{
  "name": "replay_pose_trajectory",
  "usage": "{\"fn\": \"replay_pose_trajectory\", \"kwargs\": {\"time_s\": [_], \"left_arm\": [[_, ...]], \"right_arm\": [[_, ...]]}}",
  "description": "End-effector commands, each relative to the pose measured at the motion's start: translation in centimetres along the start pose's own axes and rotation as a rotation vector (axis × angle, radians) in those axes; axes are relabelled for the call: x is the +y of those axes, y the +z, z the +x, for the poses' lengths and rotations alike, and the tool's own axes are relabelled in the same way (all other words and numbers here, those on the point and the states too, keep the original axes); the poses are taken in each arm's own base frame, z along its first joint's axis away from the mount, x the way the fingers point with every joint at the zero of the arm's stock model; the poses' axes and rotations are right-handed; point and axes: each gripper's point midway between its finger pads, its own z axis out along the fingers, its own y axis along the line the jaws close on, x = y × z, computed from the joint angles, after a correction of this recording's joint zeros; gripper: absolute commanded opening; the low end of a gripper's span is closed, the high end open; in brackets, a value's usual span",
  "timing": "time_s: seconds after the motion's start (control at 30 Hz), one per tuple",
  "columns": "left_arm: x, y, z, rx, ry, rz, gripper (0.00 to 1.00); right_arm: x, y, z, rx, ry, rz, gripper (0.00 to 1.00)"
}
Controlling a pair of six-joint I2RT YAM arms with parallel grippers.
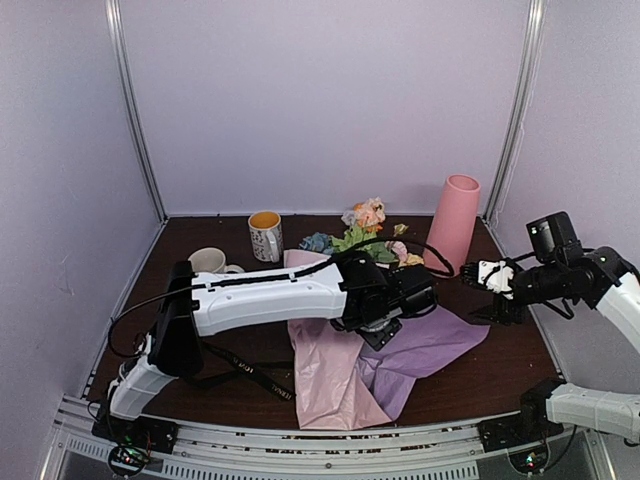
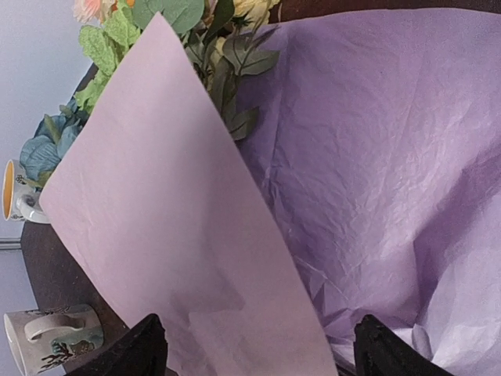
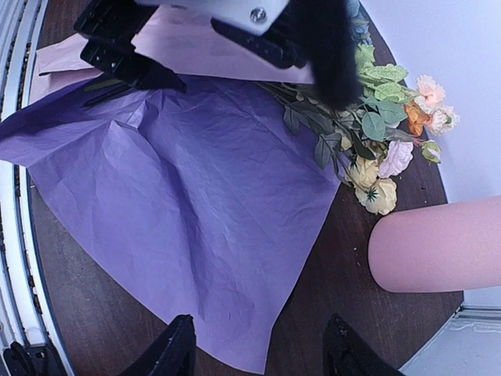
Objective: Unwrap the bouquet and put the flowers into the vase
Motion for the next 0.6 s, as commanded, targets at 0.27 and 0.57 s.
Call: {"fn": "replay_pose_trajectory", "kwargs": {"time_s": [0.27, 0.57], "left_arm": [[0.1, 1.3, 1.2, 0.032, 0.073, -0.123, 0.28], [6.7, -7.3, 1.3, -0.105, -0.169, -0.133, 0.0]], "right_arm": [[-0.8, 0.6, -1.3, -0.06, 0.02, -0.01, 0.55], [-0.1, 0.9, -2.1, -0.101, 0.035, -0.066, 0.54]]}}
